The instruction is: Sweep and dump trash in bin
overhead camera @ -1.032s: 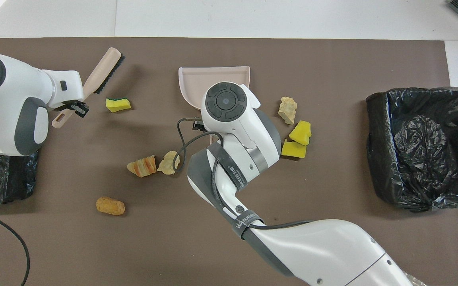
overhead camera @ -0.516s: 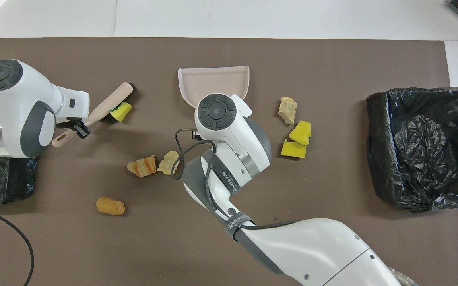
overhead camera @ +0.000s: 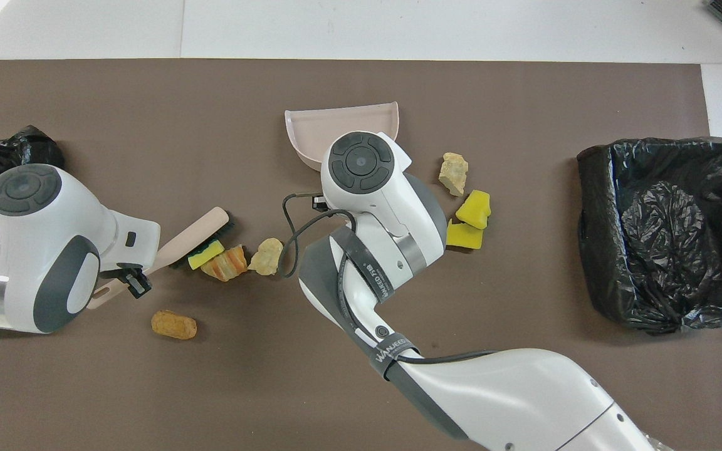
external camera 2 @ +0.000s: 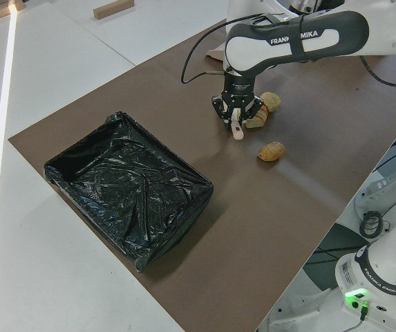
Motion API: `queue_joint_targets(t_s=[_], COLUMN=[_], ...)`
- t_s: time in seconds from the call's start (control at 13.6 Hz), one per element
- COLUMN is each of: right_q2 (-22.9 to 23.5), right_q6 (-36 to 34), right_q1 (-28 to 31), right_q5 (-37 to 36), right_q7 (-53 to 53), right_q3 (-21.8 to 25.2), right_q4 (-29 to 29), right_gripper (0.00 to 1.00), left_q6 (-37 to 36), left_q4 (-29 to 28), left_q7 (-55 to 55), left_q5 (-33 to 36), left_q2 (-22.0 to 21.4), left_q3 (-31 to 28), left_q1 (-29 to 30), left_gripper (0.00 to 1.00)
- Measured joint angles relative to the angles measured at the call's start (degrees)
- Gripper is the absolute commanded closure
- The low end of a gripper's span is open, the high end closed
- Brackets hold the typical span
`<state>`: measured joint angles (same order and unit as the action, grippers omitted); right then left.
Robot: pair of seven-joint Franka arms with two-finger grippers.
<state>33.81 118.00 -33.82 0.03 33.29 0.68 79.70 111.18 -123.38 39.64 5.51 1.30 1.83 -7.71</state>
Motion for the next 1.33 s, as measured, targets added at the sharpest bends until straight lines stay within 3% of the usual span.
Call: queue_joint_targets(t_s=[0.15,0.22,0.44,0.66,0.81,0.96,1.03,1.18,1.25,1.33], right_q2=[-0.3,-0.7,-2.1,-3.0,-3.2,-3.2,-3.2,-3.2,-3.2,-3.2], right_q6=[-0.1,-0.1,0.1,0.6,3.7,5.5,6.1,6.8,6.9,7.0], right_q1=[0.4,0.9,2.2,2.1,2.2,2.6,2.9,3.2,3.3,3.3], right_q5=[2.0,3.8,5.8,5.9,5.9,6.2,6.4,6.4,6.4,6.4], right_q7=[-0.9,-2.9,-7.5,-11.0,-14.2,-17.0,-17.7,-18.4,-19.1,-19.5], right_q3=[0.0,0.1,0.1,0.1,0.1,0.1,0.1,0.1,0.1,0.1], right_q4=[1.3,2.9,7.0,7.9,8.2,8.7,8.8,8.9,8.9,8.9], right_gripper=[1.00,0.92,0.48,0.00,0.00,0.06,0.23,0.83,1.00,1.00], left_q6=[-1.1,-1.4,-5.9,-9.9,-10.9,-13.5,-14.6,-15.1,-15.2,-15.3], left_q4=[-0.2,0.0,0.2,0.0,-0.3,-1.3,-2.4,-6.2,-8.6,-11.0], left_q7=[-3.4,-4.9,-10.5,-22.0,-29.5,-34.7,-38.0,-44.7,-46.6,-47.5], left_q5=[0.0,0.0,0.0,0.0,0.0,0.0,0.0,0.0,0.0,-0.1], left_q2=[-2.8,-4.3,-10.1,-12.5,-12.6,-13.1,-13.9,-16.7,-18.6,-20.5], left_q3=[0.0,-0.3,-1.3,-1.3,-1.1,-1.1,-1.1,-1.2,-1.3,-1.3], left_q1=[-0.4,-0.4,0.2,0.4,0.4,0.4,0.5,0.7,0.8,0.9], left_gripper=[1.00,1.00,1.00,1.00,1.00,1.00,1.00,1.00,1.00,1.00])
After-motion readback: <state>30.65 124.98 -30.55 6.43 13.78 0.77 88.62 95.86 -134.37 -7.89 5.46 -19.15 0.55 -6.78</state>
